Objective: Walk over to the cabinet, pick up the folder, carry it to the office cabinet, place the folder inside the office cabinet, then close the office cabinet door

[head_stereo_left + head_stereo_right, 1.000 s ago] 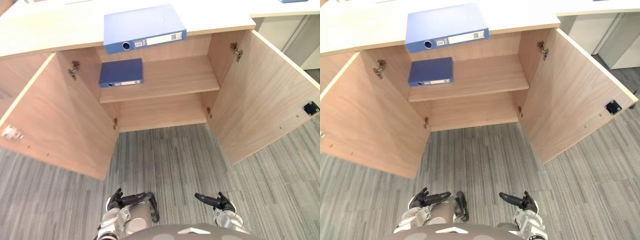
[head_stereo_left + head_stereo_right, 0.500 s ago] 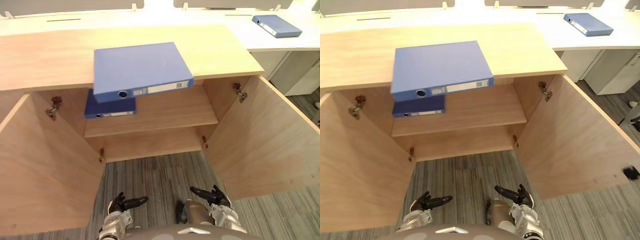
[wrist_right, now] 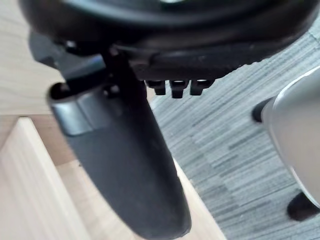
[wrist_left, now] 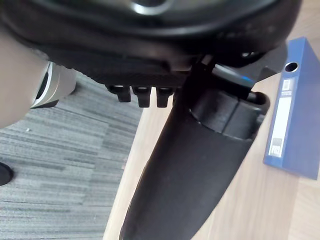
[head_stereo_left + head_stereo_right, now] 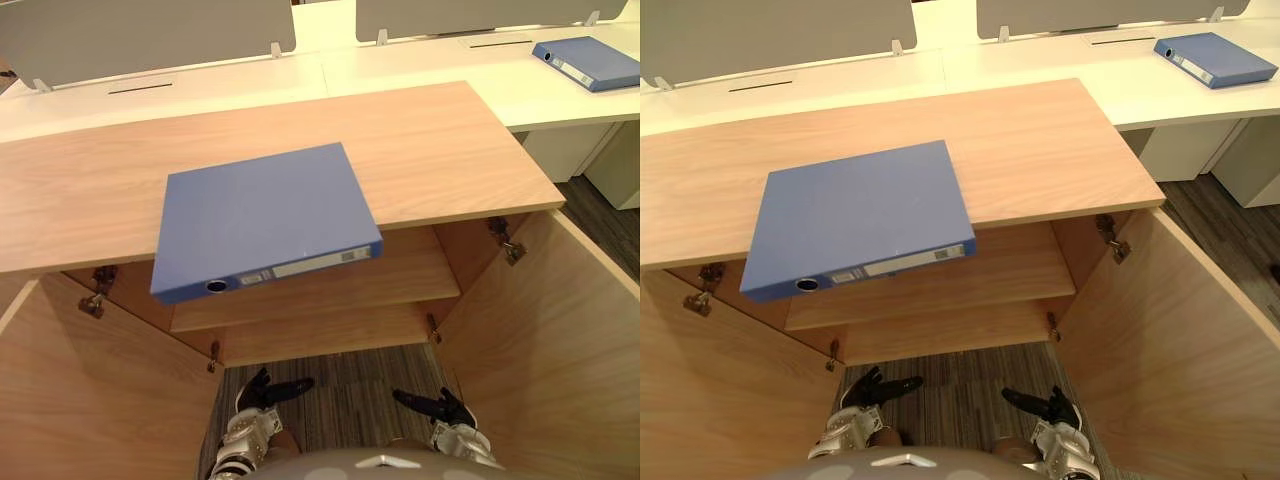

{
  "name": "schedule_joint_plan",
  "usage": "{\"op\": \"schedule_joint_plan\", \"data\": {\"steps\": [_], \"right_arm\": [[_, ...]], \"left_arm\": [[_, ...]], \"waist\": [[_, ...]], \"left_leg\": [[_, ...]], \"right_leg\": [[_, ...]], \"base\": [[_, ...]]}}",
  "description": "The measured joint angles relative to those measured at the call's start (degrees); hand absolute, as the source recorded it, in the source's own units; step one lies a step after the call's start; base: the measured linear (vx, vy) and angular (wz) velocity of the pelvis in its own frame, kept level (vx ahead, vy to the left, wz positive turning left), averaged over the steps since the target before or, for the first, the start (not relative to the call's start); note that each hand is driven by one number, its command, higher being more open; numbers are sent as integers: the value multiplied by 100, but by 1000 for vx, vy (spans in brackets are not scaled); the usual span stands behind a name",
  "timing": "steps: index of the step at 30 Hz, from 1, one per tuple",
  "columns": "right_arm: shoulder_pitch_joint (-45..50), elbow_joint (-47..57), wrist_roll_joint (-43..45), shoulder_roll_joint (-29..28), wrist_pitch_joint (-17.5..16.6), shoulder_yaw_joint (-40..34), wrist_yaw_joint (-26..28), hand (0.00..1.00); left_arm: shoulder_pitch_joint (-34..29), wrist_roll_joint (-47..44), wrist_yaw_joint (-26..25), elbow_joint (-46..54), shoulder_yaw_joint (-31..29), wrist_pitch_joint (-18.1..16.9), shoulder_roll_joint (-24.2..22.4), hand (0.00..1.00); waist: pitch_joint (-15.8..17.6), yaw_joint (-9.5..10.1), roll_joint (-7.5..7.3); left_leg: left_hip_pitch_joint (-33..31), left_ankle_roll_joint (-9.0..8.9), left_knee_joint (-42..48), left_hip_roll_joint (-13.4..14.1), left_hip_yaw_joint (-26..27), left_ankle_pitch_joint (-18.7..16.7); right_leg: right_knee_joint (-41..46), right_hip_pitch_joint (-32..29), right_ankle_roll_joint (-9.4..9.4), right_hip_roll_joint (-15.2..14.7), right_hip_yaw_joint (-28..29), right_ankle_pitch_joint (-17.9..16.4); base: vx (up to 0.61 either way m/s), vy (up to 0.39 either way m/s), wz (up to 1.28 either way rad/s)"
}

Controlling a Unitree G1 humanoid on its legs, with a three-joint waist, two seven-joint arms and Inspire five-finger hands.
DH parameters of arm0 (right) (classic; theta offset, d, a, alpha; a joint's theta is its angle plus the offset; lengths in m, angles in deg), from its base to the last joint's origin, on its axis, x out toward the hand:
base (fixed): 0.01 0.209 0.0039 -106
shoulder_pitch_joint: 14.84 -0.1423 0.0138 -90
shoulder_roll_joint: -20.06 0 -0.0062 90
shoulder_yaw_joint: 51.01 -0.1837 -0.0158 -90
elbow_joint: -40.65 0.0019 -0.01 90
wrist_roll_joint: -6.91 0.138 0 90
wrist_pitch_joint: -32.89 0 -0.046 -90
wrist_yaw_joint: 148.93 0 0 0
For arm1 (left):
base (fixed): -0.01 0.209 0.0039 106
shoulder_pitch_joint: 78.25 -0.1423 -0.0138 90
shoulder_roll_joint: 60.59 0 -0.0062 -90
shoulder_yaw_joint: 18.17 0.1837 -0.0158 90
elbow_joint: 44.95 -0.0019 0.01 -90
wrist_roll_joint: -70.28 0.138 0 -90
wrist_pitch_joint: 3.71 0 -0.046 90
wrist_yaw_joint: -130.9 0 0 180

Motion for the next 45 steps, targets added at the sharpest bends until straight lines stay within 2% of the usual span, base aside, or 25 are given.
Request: {"op": "schedule_joint_plan", "data": {"steps": [2, 5, 10, 17, 20, 24, 28, 29, 34, 37, 45], "right_arm": [[49, -63, -3, -77, 15, -70, 2, 100], [84, -83, -6, -103, 28, -69, 6, 100], [119, -96, -8, -90, 28, -80, 9, 100], [114, -253, -5, -27, 19, -264, -66, 100], [117, -242, -4, 7, -14, -240, -152, 100], [274, 5, -4, 42, -83, -3, -239, 100], [409, 189, -8, 13, -95, 159, -249, 100], [459, 283, -10, 13, -96, 223, -238, 100], [568, 417, -17, 4, -95, 415, -204, 100], [599, 421, -60, 3, -94, 451, -203, 100], [658, 447, -236, -61, -93, 598, -126, 100]], "left_arm": [[-30, 27, -2, 17, 5, 18, 29, 100], [-106, 41, 3, 12, 15, 20, 54, 100], [-211, 52, -15, 5, 140, 14, 78, 100], [-297, 17, -216, 130, 646, -43, 161, 100], [-625, -93, -351, 758, 859, -78, 167, 100], [-1283, -283, -548, 2451, 1151, -146, 232, 100], [-1528, -361, -592, 3619, 1308, -254, 451, 100], [-1580, -359, -591, 3991, 1361, -336, 517, 100], [-1791, -475, -537, 5456, 1490, -550, 556, 100], [-1894, -477, -495, 6169, 1612, -647, 551, 100], [-2229, -469, -403, 7195, 1687, -764, 428, 100]], "waist": [[-89, 7, -185], [-133, 16, -219], [-239, 16, -175], [-211, 15, -110], [-166, 17, -100], [-69, 70, -123], [-50, 124, -134], [-43, 186, -144], [-15, 216, -191], [-7, 308, -239], [-103, 348, -382]], "left_leg": [[238, -21, -608, -260, 26, 103], [514, -29, -910, -392, 84, 151], [846, -25, -1552, -486, 132, 438], [1139, -32, -2139, -510, -155, 790], [1153, -50, -2282, -545, -275, 888], [1011, 1, -2285, -649, -378, 952], [962, 83, -2309, -771, -513, 1016], [958, 94, -2316, -802, -532, 1028], [902, 101, -2321, -921, -782, 1066], [863, 110, -2318, -950, -862, 1097], [874, 194, -2286, -1008, -998, 1106]], "right_leg": [[-39, 6, 63, -183, -6, -20], [-193, 208, 154, -250, 59, 37], [-369, 317, 185, -206, 108, 174], [-392, 480, 170, -58, 91, 211], [-392, 470, 170, -55, 85, 211], [-391, 394, 170, -154, 52, 210], [-445, 417, 178, -266, -4, 205], [-482, 439, 200, -297, -31, 192], [-592, 569, 326, -428, -233, 115], [-641, 608, 364, -450, -329, 144], [-748, 812, 449, -476, -374, 237]], "base": [[220, 219, 24], [70, 94, -1], [43, 51, -3], [-23, -28, 18], [-68, -6, 16], [-93, 22, 12], [-117, 39, 17], [-121, 53, 14], [-114, 28, 24], [-42, 20, 18], [7, 15, 10]]}}
